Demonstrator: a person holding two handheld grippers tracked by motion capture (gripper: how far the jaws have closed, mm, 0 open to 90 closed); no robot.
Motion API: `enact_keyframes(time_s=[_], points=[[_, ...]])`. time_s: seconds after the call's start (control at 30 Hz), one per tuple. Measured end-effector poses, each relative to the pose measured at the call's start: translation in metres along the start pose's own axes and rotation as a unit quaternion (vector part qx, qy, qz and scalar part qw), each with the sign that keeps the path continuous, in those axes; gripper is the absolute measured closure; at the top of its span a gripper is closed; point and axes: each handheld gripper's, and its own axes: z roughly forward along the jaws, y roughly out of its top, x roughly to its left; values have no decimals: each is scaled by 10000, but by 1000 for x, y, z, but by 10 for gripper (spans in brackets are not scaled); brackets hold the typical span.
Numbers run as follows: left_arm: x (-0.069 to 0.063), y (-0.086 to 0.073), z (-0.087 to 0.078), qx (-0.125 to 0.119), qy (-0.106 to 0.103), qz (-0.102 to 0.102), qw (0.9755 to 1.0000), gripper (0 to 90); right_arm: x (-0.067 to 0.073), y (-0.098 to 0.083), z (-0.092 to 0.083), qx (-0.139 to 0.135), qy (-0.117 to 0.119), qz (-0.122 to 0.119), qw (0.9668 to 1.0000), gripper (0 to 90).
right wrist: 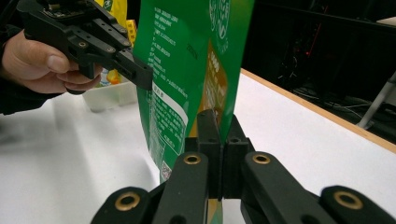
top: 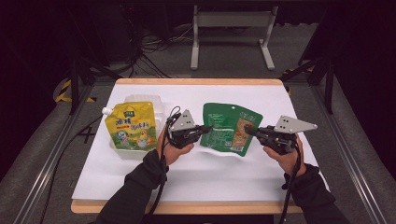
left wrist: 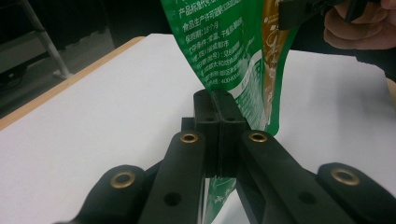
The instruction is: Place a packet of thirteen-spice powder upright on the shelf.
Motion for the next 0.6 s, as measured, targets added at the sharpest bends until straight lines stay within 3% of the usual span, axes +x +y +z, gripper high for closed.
enact_keyframes(time_s=[0.37,0.6], points=[[6,4,-5,9,127,-30,9999,899,-4,8,8,-5,57,26,10000,894],[11,6,-10,-23,193,-50,9998,900,-6,13,16,12,224,91,9997,861]])
